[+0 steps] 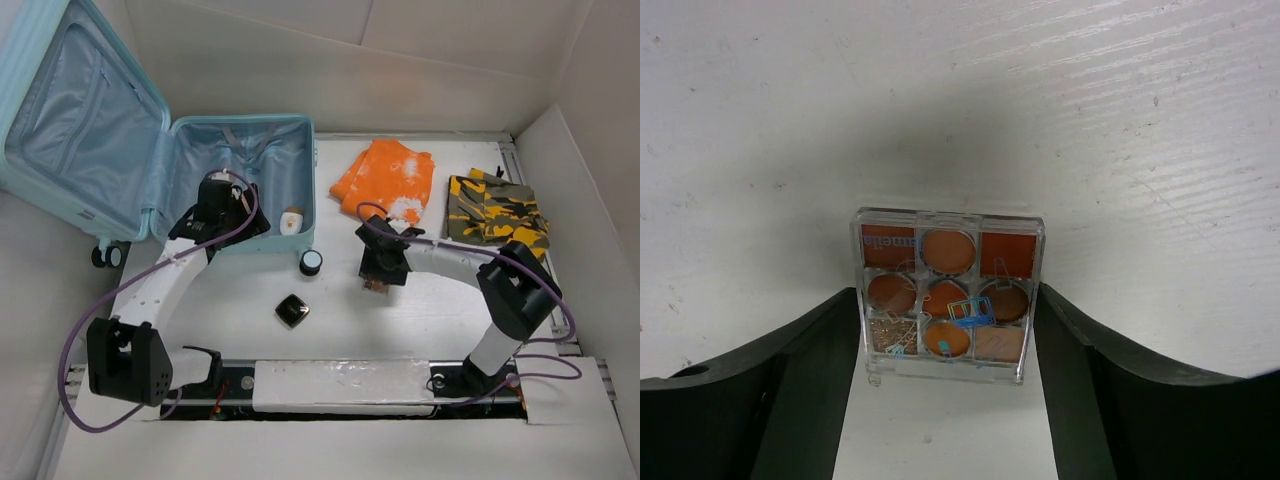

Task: Pack the luggage

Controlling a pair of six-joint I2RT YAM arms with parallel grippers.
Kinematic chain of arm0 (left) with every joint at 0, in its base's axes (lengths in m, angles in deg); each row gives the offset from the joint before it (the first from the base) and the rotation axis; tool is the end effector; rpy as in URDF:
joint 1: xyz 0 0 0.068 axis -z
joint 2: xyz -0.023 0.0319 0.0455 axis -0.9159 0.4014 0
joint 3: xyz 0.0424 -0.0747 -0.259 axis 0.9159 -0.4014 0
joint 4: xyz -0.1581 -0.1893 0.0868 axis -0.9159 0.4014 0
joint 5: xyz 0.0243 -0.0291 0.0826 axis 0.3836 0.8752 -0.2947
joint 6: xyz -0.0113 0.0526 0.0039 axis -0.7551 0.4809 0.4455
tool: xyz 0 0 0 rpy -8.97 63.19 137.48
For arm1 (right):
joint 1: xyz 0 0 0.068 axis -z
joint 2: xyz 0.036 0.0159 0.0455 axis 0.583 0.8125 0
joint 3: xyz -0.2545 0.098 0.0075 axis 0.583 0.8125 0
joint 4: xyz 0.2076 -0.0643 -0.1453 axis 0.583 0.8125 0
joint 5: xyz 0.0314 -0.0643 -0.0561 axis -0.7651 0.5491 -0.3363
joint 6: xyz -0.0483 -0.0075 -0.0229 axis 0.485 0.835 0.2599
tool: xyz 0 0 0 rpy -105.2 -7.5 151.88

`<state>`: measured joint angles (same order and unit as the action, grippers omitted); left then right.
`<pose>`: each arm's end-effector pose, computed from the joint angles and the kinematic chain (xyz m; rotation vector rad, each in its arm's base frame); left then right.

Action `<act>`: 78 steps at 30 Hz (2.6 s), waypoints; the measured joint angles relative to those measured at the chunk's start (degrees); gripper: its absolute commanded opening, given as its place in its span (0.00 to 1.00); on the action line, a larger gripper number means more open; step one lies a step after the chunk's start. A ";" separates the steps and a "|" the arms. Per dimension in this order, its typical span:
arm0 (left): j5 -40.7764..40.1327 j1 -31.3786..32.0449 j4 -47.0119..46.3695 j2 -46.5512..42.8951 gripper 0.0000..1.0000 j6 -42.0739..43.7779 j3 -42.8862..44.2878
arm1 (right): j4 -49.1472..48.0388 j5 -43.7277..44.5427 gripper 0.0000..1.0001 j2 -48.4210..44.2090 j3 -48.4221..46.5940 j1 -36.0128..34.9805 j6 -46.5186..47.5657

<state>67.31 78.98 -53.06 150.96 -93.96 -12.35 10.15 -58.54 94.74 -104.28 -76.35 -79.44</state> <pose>0.2704 -0.0640 0.2833 -0.2468 2.2506 -0.4804 0.2427 0.1962 0.1643 0.3128 2.7012 0.0719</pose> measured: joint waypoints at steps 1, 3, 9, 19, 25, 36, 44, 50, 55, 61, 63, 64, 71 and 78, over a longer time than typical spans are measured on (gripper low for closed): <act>0.46 0.00 -0.35 -0.83 0.68 0.61 -0.68 | 0.13 0.02 0.53 0.09 -0.15 0.00 -0.13; 1.42 0.11 -0.76 -1.90 0.68 1.88 -1.66 | 0.46 0.04 0.52 0.09 -0.35 -0.04 -0.15; -4.72 17.86 1.66 -1.11 0.76 2.34 0.68 | 7.61 0.74 0.49 -1.86 -4.20 -1.05 0.83; -8.55 28.87 10.10 -4.85 0.78 -8.52 -4.50 | 11.34 0.68 0.49 -2.84 -37.99 -1.40 7.72; -10.71 27.61 10.75 -17.81 0.84 -12.96 -6.40 | 8.70 -4.26 0.49 11.37 -56.08 -1.40 11.74; -6.69 27.36 12.66 -13.79 0.85 -13.73 -11.41 | 6.99 -18.29 0.80 36.59 -73.44 -1.25 13.09; -3.63 29.09 9.81 -2.36 0.88 -11.63 -11.45 | 4.66 -20.11 0.96 32.70 -70.95 -0.39 12.48; -3.21 30.75 8.59 2.16 0.89 -10.25 -11.47 | 2.97 -20.74 0.96 20.09 -63.54 1.60 13.55; -5.60 30.80 8.85 5.33 0.89 -9.14 -10.25 | 0.44 -20.72 0.98 4.35 -52.52 3.85 16.22; -8.33 31.28 11.54 9.35 0.93 -7.32 -7.10 | -0.44 -20.31 0.99 -10.49 -37.24 6.16 19.06; -8.17 31.54 11.85 10.67 0.93 -6.51 -6.58 | -0.31 -20.31 0.99 -13.27 -32.63 7.48 19.69; -7.93 31.56 12.07 11.43 0.93 -5.95 -6.47 | -0.17 -20.26 1.00 -14.01 -30.93 8.17 20.04; -6.21 33.48 14.97 15.19 0.92 -3.39 -6.19 | 1.05 -20.48 1.00 -16.83 -25.77 13.35 21.92; -6.16 34.21 16.96 17.11 0.85 -2.91 -5.68 | 0.98 -22.27 1.00 -19.39 -25.68 16.13 23.69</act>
<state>61.15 113.19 -36.10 168.07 -96.86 -18.03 11.14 -80.81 75.35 -129.97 -60.22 -55.74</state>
